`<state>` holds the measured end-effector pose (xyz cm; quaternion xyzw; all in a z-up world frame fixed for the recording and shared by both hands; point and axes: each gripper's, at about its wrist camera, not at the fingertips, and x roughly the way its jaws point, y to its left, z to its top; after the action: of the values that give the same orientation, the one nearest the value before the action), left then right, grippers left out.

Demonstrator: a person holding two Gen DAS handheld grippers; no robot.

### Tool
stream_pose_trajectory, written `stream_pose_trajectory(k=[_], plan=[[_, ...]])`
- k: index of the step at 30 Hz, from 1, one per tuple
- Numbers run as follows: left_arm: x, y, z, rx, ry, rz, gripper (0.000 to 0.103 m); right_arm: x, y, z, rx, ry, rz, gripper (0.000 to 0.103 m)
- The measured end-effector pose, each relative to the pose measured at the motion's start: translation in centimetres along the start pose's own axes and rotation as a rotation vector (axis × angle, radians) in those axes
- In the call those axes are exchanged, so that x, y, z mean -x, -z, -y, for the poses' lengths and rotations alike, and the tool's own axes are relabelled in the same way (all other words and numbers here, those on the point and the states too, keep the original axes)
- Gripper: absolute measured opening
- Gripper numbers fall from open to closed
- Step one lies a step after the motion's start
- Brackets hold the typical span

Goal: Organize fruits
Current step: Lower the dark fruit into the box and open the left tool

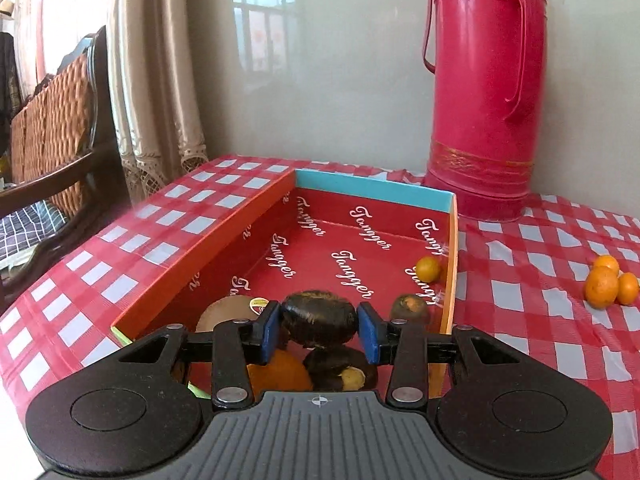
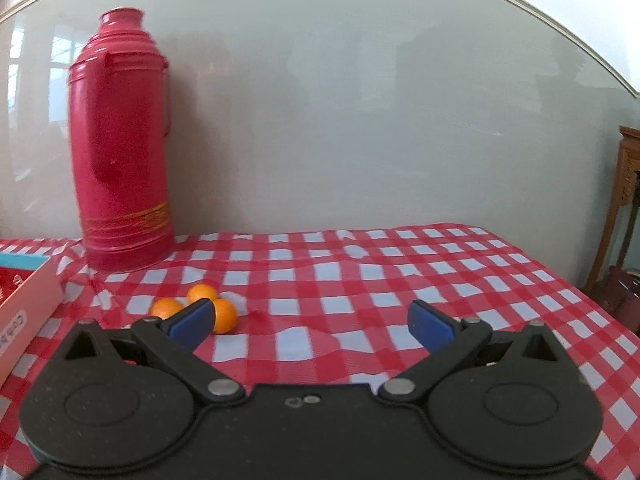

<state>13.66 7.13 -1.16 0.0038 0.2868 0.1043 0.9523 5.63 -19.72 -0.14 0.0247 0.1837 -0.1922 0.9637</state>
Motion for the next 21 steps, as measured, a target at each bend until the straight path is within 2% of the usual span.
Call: stream_pose_trajectory(k=[4, 6, 8, 9, 11, 15, 21], plan=[[0.1, -0.1, -0.5, 0.015, 0.022, -0.007, 0.045, 0.0, 0.0, -1.1, 0.021, -0.024, -0.001, 0.097], [0.3, -0.2, -0.6, 0.023, 0.045, -0.007, 0.058, 0.0, 0.0, -1.6, 0.026, -0.032, -0.003, 0.097], [0.6, -0.2, -0.5, 0.030, 0.026, 0.004, 0.097, -0.2, 0.0, -1.9, 0.030, -0.040, -0.009, 0.097], [0.9, -0.1, -0.5, 0.030, 0.009, 0.020, 0.100, -0.2, 0.0, -2.1, 0.033, -0.042, -0.010, 0.097], [1.3, -0.3, -0.8, 0.031, 0.019, 0.041, 0.101, -0.2, 0.0, -2.4, 0.042, -0.049, -0.012, 0.097], [1.4, -0.4, -1.5, 0.055, 0.038, 0.026, 0.101, -0.4, 0.1, -2.9, 0.055, -0.058, -0.017, 0.097], [2.8, -0.5, -3.3, 0.078, -0.005, 0.080, 0.101, -0.4, 0.1, -3.2, 0.061, -0.071, -0.020, 0.097]])
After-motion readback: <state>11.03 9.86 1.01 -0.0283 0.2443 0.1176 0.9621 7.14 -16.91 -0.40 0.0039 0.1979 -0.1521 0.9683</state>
